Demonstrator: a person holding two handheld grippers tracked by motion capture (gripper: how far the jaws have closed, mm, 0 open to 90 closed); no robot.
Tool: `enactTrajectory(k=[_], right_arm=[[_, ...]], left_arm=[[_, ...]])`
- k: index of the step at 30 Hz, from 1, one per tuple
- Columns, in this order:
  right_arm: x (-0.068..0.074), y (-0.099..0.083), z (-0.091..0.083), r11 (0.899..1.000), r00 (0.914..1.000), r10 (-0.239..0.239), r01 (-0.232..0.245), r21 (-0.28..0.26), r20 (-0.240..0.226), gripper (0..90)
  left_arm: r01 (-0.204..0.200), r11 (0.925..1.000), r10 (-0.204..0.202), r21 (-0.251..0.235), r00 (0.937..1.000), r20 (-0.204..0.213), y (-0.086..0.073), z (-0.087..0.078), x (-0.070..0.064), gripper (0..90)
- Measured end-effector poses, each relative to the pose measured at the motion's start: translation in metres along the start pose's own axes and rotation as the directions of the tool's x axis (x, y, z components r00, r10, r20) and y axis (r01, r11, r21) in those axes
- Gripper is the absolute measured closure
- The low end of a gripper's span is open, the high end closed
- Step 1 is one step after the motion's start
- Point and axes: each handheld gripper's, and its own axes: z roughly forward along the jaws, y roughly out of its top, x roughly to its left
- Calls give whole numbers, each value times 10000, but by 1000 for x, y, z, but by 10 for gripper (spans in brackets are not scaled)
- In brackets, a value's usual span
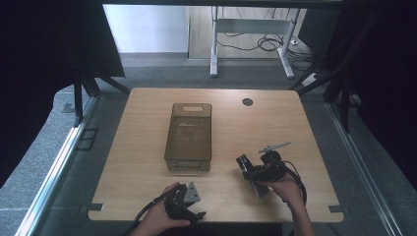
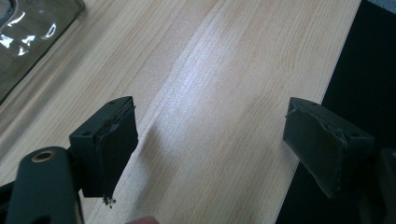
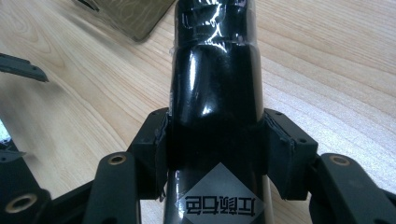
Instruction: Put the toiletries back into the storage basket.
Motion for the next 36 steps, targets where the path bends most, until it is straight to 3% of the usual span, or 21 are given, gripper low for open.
enactTrajectory(k=[8,21,25,36], right_arm=[[7,2,-3,9998,9997,-216,216,-36,-81,465],[22,5,-3,9961,9961,-877,877,15,-117,464],[24,7,-10,9942,9970,-764,770,-756,112,470],[28,10,-13,9925,9949,-952,923,-797,-336,469]], left_arm=[[-177,9995,173,276,9998,121,0,7,-3,179],[-249,9993,243,264,9995,219,2,6,-5,177],[-155,9997,151,204,9997,180,1,4,-3,177],[-23,10000,22,90,10000,69,1,1,-2,177]])
